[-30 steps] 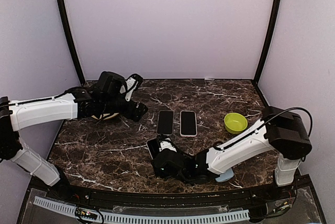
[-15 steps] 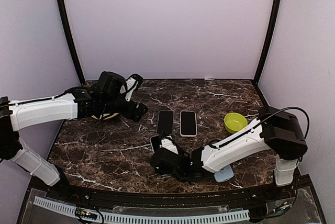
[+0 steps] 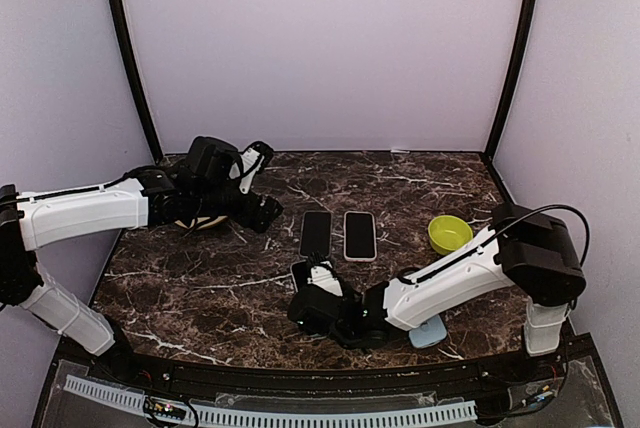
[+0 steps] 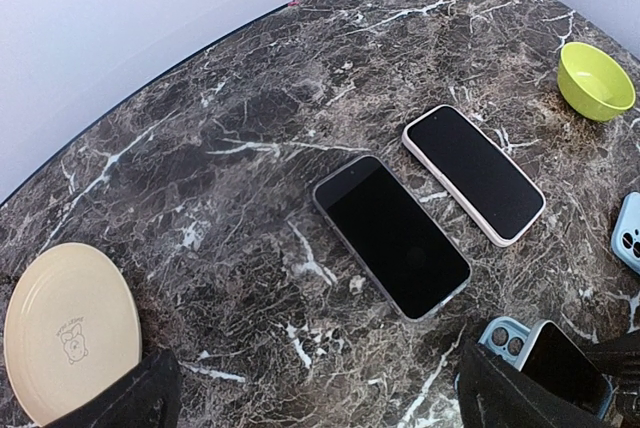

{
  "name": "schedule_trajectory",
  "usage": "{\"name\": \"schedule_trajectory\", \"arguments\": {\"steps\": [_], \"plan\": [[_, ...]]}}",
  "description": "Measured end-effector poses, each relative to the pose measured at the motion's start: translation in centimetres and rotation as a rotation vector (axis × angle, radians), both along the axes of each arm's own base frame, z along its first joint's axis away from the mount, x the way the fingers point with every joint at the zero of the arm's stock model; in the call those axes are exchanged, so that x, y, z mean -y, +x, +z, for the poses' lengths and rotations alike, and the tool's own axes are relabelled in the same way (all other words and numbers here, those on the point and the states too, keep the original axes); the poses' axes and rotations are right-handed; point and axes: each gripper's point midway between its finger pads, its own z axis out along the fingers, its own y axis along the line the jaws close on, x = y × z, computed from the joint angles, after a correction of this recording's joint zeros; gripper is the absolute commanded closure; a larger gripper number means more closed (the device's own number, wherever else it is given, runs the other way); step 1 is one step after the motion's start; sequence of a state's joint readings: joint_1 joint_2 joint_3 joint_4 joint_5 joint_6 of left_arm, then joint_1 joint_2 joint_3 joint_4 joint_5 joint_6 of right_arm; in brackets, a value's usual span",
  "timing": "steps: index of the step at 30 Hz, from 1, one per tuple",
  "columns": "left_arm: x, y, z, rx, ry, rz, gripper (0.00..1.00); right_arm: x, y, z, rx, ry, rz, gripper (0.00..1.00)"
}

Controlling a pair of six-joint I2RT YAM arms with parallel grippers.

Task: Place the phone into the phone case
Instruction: Install the phone into the phone case.

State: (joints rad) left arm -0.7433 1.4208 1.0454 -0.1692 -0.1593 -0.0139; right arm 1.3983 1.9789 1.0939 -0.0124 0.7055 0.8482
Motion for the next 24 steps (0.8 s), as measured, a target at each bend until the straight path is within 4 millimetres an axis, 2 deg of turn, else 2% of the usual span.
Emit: {"name": "schedule_trajectory", "arguments": {"steps": [7, 8, 12, 17, 20, 24], "plan": [[-0.08, 0.05, 0.00, 0.003, 0.004, 0.004, 0.01, 0.50, -0.06, -0.38, -0.002, -0.029, 0.003, 0.98], [-0.08, 0.05, 0.00, 0.003, 0.004, 0.004, 0.01, 0.50, -0.06, -0.39, -0.003, -0.029, 0.003, 0.93], [-0.08, 0.05, 0.00, 0.003, 0.004, 0.003, 0.01, 0.48, -0.11, -0.43, -0.007, -0.029, 0.004, 0.48], [-0.08, 0.05, 0.00, 0.003, 0.004, 0.003, 0.01, 0.67, 0.04, -0.48, -0.015, -0.021, -0.014, 0.24], [-0.08, 0.05, 0.00, 0.003, 0.004, 0.003, 0.01, 0.78, 0.08, -0.48, -0.019, -0.026, -0.023, 0.16], [-0.07, 0.05, 0.01, 0.003, 0.004, 0.003, 0.01, 1.00, 0.15, -0.44, -0.021, -0.034, -0.039, 0.09]]}}
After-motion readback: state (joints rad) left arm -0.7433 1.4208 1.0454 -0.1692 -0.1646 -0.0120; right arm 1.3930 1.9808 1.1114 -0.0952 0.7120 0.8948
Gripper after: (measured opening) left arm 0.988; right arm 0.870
